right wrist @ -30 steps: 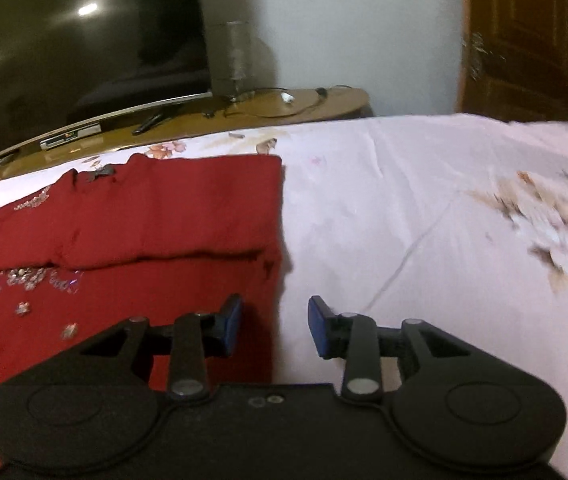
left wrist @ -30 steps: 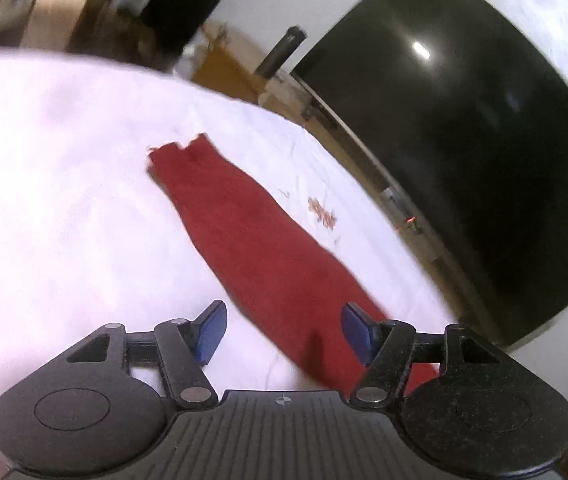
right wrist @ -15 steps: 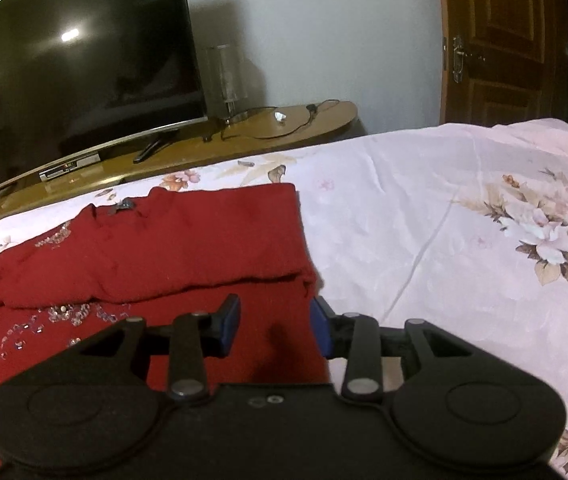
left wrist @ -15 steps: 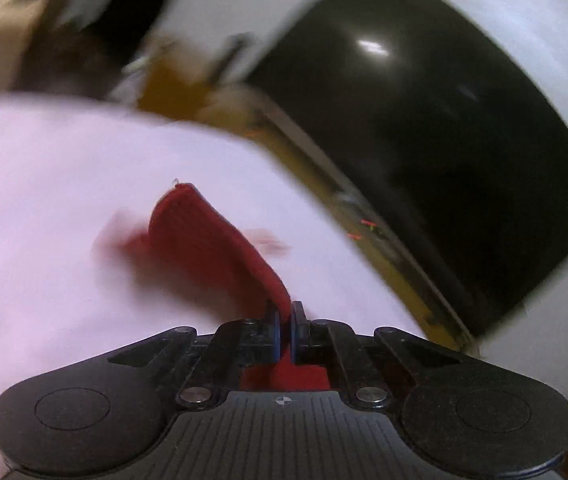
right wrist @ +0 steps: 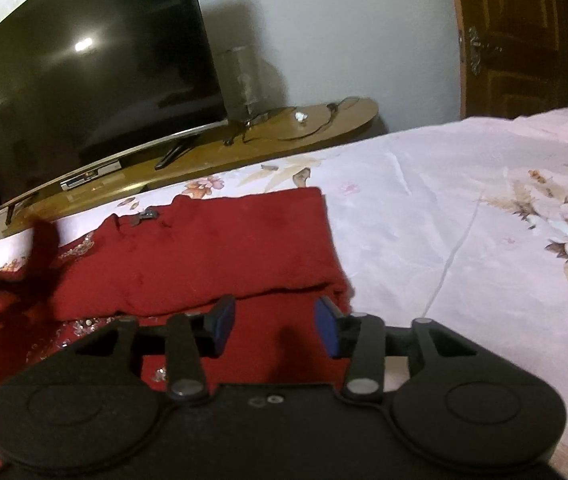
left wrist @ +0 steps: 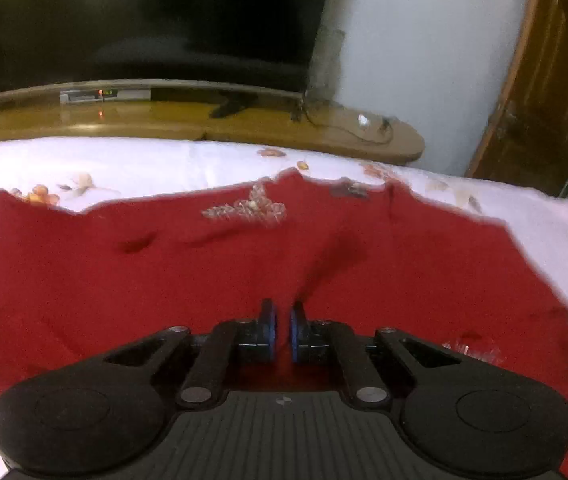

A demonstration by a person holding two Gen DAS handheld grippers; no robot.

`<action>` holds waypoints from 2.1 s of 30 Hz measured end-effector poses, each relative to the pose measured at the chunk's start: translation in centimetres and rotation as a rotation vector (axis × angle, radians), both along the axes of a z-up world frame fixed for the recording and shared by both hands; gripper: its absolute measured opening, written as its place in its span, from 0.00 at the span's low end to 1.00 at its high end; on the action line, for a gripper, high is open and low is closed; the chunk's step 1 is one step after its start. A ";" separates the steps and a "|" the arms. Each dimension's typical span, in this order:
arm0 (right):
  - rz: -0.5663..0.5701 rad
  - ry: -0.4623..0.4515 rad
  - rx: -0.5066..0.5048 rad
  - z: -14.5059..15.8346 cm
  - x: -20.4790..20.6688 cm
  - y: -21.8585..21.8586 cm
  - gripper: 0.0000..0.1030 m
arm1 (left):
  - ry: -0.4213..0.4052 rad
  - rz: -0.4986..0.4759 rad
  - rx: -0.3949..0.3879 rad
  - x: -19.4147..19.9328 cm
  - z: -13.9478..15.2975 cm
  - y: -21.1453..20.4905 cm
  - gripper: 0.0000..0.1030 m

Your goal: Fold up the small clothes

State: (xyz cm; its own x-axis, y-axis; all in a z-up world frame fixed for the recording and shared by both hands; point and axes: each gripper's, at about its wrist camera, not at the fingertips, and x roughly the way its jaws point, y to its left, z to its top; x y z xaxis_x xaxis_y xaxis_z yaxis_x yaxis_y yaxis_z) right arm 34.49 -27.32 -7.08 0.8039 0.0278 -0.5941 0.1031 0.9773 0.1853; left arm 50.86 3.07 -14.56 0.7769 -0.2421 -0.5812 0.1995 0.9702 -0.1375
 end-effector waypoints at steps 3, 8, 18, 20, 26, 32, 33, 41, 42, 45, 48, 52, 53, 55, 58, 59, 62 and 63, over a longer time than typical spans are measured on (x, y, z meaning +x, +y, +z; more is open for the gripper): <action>0.033 -0.009 0.050 0.2 1.0 0.4 0.53 | -0.083 0.003 -0.049 -3.3 1.3 0.8 0.59; 0.146 -0.022 0.287 -0.1 5.1 3.2 0.51 | -0.103 0.240 -0.028 -6.6 2.1 6.7 0.59; 0.272 0.192 0.647 -6.4 14.0 12.6 0.45 | 0.029 0.373 -0.233 -6.6 -1.3 13.5 0.43; 0.254 0.166 0.665 -6.7 14.3 12.9 0.40 | 0.047 0.365 -0.225 -5.6 -2.1 13.1 0.43; 0.212 0.070 0.523 -5.5 13.6 12.2 0.05 | 0.015 0.302 -0.028 -5.9 -2.1 10.8 0.43; 0.155 -0.113 0.335 -0.5 10.6 6.3 0.05 | 0.016 0.292 0.005 -6.2 -1.2 10.5 0.43; 0.140 -0.119 0.310 -0.1 10.2 5.1 0.05 | 0.017 0.287 0.014 -5.9 -1.0 10.4 0.39; 0.123 -0.049 0.233 -0.9 9.4 0.7 0.05 | 0.007 0.263 -0.036 -6.0 -0.2 10.9 0.04; 0.133 -0.051 0.229 -0.9 9.2 0.7 0.05 | 0.012 0.267 -0.032 -5.8 -0.3 10.9 0.04; 0.143 -0.073 0.217 -0.7 8.8 1.0 0.05 | 0.030 0.293 -0.064 -5.5 -0.9 11.3 0.04; 0.111 -0.080 0.174 -1.2 8.6 0.9 0.05 | 0.027 0.285 -0.042 -5.4 -1.0 11.0 0.04; 0.085 -0.049 0.159 -2.3 8.9 0.0 0.05 | 0.033 0.282 -0.036 -5.5 -1.0 10.9 0.04; 0.082 -0.031 0.160 -2.7 9.2 -0.2 0.05 | 0.036 0.280 -0.038 -5.4 -1.0 11.0 0.04; 0.084 0.002 0.145 -3.7 9.7 -0.2 0.05 | 0.046 0.271 -0.041 -5.3 -0.7 11.2 0.05; 0.102 0.018 0.113 -4.6 10.0 -0.2 0.04 | 0.048 0.218 -0.042 -5.8 -0.2 11.9 0.18; 0.107 0.016 0.098 -4.5 9.9 -0.3 0.06 | 0.036 0.208 -0.030 -6.3 0.3 12.3 0.35; 0.107 -0.027 0.059 -3.2 9.1 -0.9 0.22 | -0.077 0.204 -0.011 -7.9 2.3 14.1 0.46; 0.104 -0.058 0.049 -2.7 8.7 -1.4 0.24 | -0.104 0.200 -0.028 -7.8 3.0 14.4 0.46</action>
State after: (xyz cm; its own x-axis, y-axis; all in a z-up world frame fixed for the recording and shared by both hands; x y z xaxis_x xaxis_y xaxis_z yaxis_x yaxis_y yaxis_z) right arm 43.21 -28.69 -9.75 0.8284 0.1405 -0.5423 -0.0104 0.9717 0.2359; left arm 43.09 17.48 -11.59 0.8663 -0.0921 -0.4909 0.0183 0.9880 -0.1532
